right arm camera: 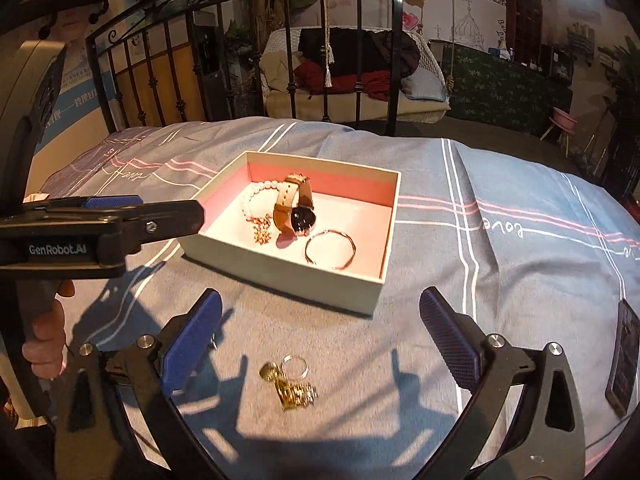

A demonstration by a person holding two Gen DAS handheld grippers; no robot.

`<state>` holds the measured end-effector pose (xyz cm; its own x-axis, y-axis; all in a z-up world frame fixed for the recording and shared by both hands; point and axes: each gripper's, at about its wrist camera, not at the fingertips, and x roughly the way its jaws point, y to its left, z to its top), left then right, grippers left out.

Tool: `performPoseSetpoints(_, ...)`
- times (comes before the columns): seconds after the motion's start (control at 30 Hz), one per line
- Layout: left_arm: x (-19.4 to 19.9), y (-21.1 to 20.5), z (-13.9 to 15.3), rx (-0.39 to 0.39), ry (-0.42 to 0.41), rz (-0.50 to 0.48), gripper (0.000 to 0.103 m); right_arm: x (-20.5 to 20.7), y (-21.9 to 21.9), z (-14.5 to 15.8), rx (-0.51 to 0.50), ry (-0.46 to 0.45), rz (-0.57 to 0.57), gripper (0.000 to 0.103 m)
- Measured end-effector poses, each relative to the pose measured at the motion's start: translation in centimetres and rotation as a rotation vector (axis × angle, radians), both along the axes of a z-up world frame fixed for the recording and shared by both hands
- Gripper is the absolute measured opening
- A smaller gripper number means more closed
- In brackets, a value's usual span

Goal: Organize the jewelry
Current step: 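Grasp the gold earring cluster with the right gripper while the left gripper approaches the silver ring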

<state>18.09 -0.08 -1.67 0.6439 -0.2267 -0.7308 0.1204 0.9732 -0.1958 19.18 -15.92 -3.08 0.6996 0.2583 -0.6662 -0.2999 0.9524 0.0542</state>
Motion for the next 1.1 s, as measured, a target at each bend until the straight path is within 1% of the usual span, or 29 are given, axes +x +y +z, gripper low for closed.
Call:
performPoseSetpoints(0.07, -1.4, 0.2, -1.2, -0.008, 0.03, -0.002, 0.096, -1.4, -1.1, -0.9, 0.04, 0.028, -0.006, 0.097)
performPoseSetpoints(0.13, -2.7, 0.3, -2.5, 0.0, 0.053, -0.006, 0.096, -2.7, -1.9, -2.0, 0.077, 0.062, -0.003, 0.095)
performPoseSetpoints(0.2, -3.8, 0.1, -3.4, 0.002, 0.065, -0.023, 0.096, -3.7, -1.9, -3.0, 0.085, 0.09, 0.015, 0.082)
performPoseSetpoints(0.3, -4.8, -0.6, -4.4, 0.046, 0.067, -0.044, 0.096, -4.5, -1.4, -4.3, 0.076, 0.135, 0.048, 0.074)
performPoseSetpoints(0.37, -5.0, -1.0, -5.1, 0.081, 0.072, -0.061, 0.095, -4.6, -1.1, -4.7, 0.061, 0.138, 0.059, 0.072)
performPoseSetpoints(0.4, -4.9, -1.1, -5.2, 0.091, 0.076, -0.066, 0.093, -4.5, -1.1, -4.6, 0.061, 0.138, 0.061, 0.069)
performPoseSetpoints(0.43, -4.8, -1.3, -5.3, 0.097, 0.078, -0.07, 0.089, -4.4, -1.1, -4.6, 0.063, 0.14, 0.059, 0.067)
performPoseSetpoints(0.5, -4.5, -1.2, -5.4, 0.098, 0.083, -0.068, 0.085, -4.0, -1.2, -4.5, 0.066, 0.142, 0.055, 0.057)
performPoseSetpoints(0.57, -4.4, -1.0, -5.4, 0.093, 0.084, -0.064, 0.082, -3.9, -1.3, -4.4, 0.076, 0.143, 0.052, 0.054)
performPoseSetpoints(0.67, -4.6, -1.0, -5.7, 0.101, 0.084, -0.061, 0.078, -3.5, -1.2, -4.2, 0.077, 0.143, 0.062, 0.046)
performPoseSetpoints(0.8, -4.7, -1.4, -5.9, 0.126, 0.08, -0.066, 0.068, -3.2, -0.2, -3.8, 0.077, 0.13, 0.092, 0.04)
performPoseSetpoints(0.83, -4.6, -1.5, -5.9, 0.133, 0.08, -0.066, 0.067, -3.2, 0.1, -3.7, 0.069, 0.122, 0.097, 0.038)
performPoseSetpoints(0.87, -4.7, -1.5, -5.9, 0.139, 0.079, -0.063, 0.066, -3.3, 0.3, -3.5, 0.066, 0.111, 0.104, 0.034)
performPoseSetpoints(0.9, -4.7, -1.5, -5.9, 0.142, 0.078, -0.064, 0.065, -3.3, 0.4, -3.3, 0.067, 0.101, 0.112, 0.032)
performPoseSetpoints(0.93, -4.7, -1.5, -5.9, 0.143, 0.078, -0.066, 0.065, -3.4, 0.6, -3.3, 0.063, 0.096, 0.118, 0.032)
performPoseSetpoints(0.97, -4.7, -1.5, -6.0, 0.144, 0.079, -0.065, 0.065, -3.3, 0.8, -3.3, 0.051, 0.099, 0.121, 0.03)
performPoseSetpoints(1.0, -4.6, -1.6, -6.0, 0.146, 0.079, -0.065, 0.065, -3.2, 1.0, -3.5, 0.043, 0.104, 0.123, 0.022)
performPoseSetpoints(1.07, -4.6, -1.6, -6.0, 0.15, 0.077, -0.066, 0.065, -2.9, 1.2, -3.8, 0.048, 0.124, 0.132, 0.014)
performPoseSetpoints(1.1, -4.7, -1.6, -6.0, 0.151, 0.076, -0.066, 0.065, -2.7, 1.3, -3.9, 0.042, 0.131, 0.133, 0.014)
